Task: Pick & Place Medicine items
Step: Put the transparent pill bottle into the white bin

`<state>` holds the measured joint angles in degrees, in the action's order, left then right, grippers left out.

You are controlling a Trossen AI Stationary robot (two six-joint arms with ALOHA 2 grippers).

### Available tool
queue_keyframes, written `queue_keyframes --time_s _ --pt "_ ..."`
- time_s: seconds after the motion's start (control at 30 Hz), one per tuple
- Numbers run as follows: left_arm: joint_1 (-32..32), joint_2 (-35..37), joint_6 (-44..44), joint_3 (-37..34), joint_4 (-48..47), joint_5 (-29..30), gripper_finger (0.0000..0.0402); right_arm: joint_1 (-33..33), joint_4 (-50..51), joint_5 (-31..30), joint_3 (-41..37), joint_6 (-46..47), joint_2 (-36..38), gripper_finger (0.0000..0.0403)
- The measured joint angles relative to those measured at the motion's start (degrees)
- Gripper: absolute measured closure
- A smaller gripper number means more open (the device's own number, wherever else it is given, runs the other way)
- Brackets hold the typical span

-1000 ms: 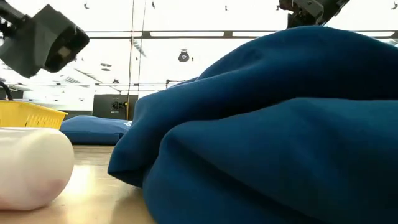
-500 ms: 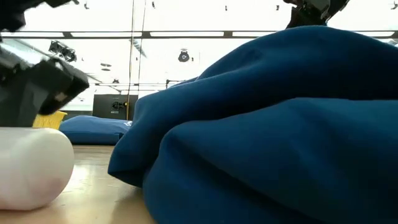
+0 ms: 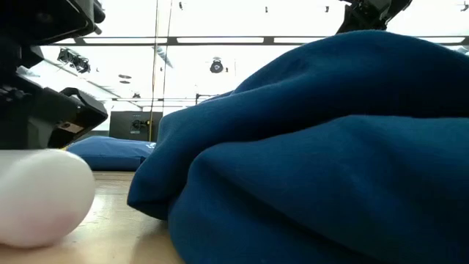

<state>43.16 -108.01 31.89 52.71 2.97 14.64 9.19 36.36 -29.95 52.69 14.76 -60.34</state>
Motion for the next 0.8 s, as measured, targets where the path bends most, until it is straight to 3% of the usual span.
queue_keyframes --time_s 0.07,0.37,0.53,0.8 --pt "0.0 0.0 -0.7 0.0 -0.2 0.4 0.0261 0.0 -0.1 0.0 0.0 0.0 0.0 0.0222" --pt "0.0 1.5 -1.6 0.0 -5.5 3.1 0.0261 0.0 -0.2 2.1 0.0 0.0 0.0 0.0222" --pt "-0.1 4.4 -1.0 1.3 -14.1 6.6 0.0261 0.0 -0.2 3.3 0.0 1.3 0.0 0.0222" --pt "-1.4 6.4 -1.4 11.4 -35.5 16.5 0.0261 0.0 -5.1 8.8 -0.3 0.2 0.0 0.0222"
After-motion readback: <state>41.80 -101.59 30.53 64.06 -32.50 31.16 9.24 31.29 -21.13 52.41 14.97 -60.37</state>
